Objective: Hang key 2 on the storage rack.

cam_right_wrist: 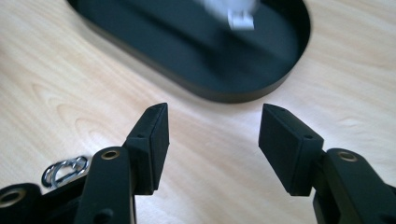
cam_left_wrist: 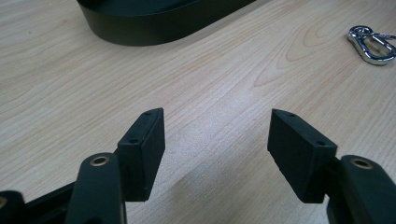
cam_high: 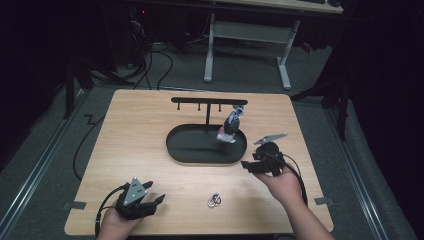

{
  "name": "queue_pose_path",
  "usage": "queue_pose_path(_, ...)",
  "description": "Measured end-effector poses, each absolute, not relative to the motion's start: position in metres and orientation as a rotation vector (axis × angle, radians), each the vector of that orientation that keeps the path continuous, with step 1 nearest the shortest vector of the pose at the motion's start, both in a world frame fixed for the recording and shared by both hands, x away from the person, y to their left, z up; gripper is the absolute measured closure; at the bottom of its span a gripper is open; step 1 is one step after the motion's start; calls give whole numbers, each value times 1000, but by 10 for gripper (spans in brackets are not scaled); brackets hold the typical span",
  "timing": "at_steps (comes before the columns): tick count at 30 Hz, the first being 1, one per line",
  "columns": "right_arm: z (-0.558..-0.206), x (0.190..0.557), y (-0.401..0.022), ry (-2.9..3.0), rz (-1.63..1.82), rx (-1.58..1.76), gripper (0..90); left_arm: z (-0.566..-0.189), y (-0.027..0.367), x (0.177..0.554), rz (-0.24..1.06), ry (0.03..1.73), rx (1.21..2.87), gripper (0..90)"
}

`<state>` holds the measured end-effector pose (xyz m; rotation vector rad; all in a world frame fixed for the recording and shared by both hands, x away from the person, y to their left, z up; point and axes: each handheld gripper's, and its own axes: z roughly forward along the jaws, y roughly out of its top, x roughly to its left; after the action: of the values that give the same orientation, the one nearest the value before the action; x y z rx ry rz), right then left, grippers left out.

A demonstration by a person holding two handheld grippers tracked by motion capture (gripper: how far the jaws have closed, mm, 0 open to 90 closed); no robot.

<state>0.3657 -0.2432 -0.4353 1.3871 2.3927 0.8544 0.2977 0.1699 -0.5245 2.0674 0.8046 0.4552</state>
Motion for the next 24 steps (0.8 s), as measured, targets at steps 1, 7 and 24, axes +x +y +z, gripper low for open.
queue_pose_path(1,-449,353,-247,2376,918,1378,423,-524,170,298,450,805,2069,374)
queue_pose_path(7,-499,318,-260,2257,1078,1450,417,-523,169,298,433,800,2068,377)
queue_pose_path(24,-510,299,-246,2320,1174,1311,704,-526,162,297,420,805,2078,377)
